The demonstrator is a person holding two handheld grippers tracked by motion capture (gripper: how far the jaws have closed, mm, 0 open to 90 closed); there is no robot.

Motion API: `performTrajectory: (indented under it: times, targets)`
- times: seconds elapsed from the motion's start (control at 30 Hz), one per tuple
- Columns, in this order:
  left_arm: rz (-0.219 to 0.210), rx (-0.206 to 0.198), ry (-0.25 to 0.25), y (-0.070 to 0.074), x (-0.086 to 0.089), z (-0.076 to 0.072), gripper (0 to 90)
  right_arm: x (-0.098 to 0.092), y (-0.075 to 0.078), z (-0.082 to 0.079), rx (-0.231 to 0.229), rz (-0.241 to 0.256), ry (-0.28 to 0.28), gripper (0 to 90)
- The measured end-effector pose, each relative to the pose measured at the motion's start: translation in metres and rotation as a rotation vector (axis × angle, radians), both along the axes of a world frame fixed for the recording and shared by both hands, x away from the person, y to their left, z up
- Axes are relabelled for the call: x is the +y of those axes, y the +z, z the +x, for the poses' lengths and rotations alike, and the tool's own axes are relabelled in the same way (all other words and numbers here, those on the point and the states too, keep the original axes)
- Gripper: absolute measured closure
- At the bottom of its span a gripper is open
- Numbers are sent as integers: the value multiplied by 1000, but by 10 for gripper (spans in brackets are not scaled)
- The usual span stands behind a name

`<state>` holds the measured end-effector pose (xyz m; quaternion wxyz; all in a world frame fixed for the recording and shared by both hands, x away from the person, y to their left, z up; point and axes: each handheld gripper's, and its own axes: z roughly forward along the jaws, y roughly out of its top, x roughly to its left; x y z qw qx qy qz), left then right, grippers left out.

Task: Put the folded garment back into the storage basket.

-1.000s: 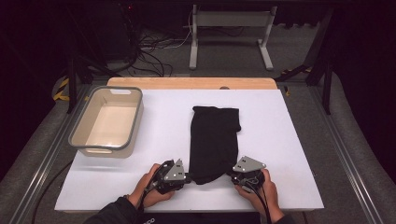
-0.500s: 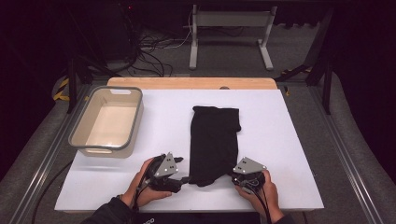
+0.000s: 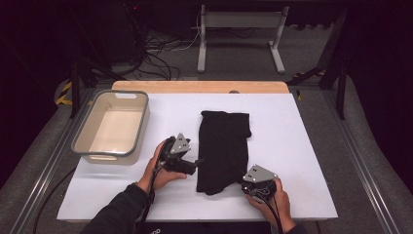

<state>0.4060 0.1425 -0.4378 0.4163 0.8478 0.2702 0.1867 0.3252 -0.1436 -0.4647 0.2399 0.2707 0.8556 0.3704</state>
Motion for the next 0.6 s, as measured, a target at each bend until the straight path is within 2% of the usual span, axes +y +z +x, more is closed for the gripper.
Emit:
performTrajectory:
  times: [0.03,0.07,0.1,0.13,0.2,0.23,0.27,0.3,0.33,0.37,0.4,0.47,0.5,0.57,0.6]
  targets:
    - [-17,5,15,0,-3,10,147,0,0,0,0,0,-1,759]
    - [-30,28,31,-1,-9,25,148,0,0,0,-2,0,-1,759]
    - [-28,45,42,-2,-13,33,147,0,0,0,-3,-1,0,759]
    - [-28,45,42,-2,-13,33,144,0,0,0,-3,-1,0,759]
    - [-21,73,66,-7,-21,52,132,0,0,0,-1,1,1,759]
    - [-21,92,93,-8,-26,64,132,0,0,0,-3,0,2,759]
    - [-21,92,93,-8,-26,64,129,0,0,0,-3,0,4,758]
    - [-35,110,102,-9,-28,70,129,0,0,0,-3,0,4,758]
    - [-33,121,135,-10,-31,82,124,0,0,0,-2,1,5,757]
    - [-48,143,150,-11,-32,89,124,0,0,0,-3,1,5,757]
    - [-48,143,150,-11,-32,89,124,0,0,0,-3,1,5,757]
    - [-54,184,170,-15,-35,101,121,-1,0,0,-3,2,9,754]
    - [-54,184,170,-15,-35,101,115,-1,0,0,-3,2,9,754]
    - [-30,211,175,-20,-39,107,117,-1,0,-1,-2,8,12,752]
    - [-30,211,175,-20,-39,107,118,-1,0,-1,-2,8,12,752]
